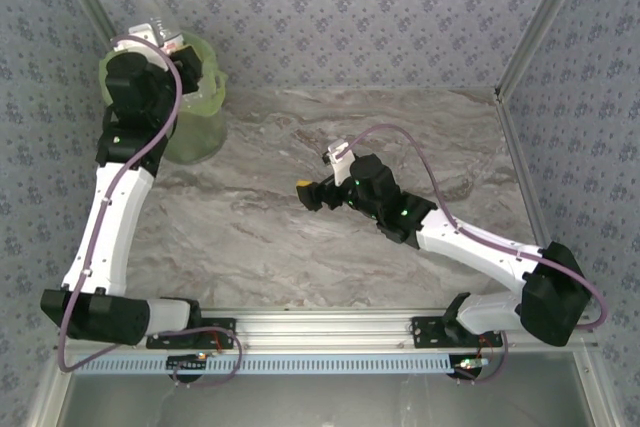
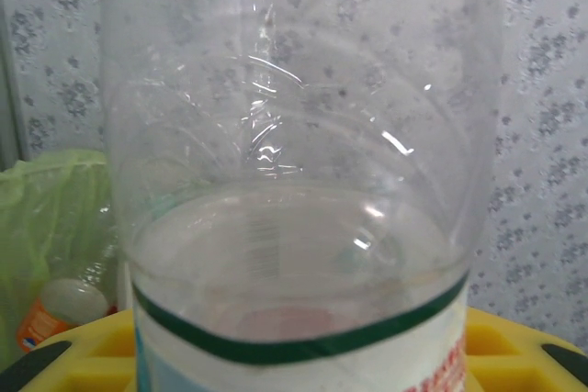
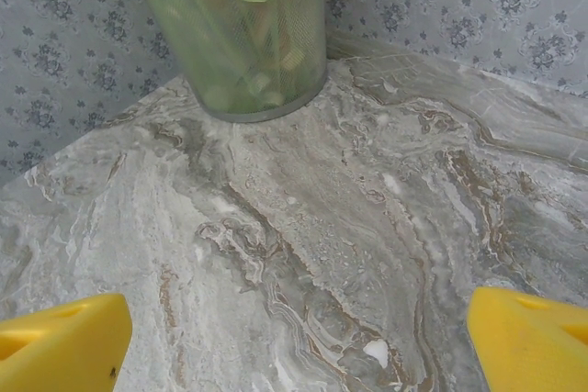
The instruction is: Put the plastic bottles in the bin
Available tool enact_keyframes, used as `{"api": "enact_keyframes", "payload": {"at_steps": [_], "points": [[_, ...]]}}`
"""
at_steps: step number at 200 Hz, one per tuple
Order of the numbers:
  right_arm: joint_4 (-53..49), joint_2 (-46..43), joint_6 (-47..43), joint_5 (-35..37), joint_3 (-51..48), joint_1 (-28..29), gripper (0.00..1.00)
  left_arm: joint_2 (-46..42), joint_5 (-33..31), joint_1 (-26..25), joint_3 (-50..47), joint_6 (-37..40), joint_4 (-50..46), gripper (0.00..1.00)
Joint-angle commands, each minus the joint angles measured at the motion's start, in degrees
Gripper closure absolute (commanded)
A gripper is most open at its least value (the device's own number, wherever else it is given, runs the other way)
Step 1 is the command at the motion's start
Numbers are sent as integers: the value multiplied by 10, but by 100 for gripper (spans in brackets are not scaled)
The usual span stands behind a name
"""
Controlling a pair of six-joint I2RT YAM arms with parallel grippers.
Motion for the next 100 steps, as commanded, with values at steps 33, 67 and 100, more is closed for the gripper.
{"api": "enact_keyframes", "payload": {"at_steps": [33,67,100], "points": [[-11,-9,5,20,13,7,4,25,35,52,45,48,24,53],[-13,-12,4,27,12,8,4,42,37,82,61,95,28,52],[-21,-17,1,33,15,9,4,95,41,125,115,107,4,53]]}}
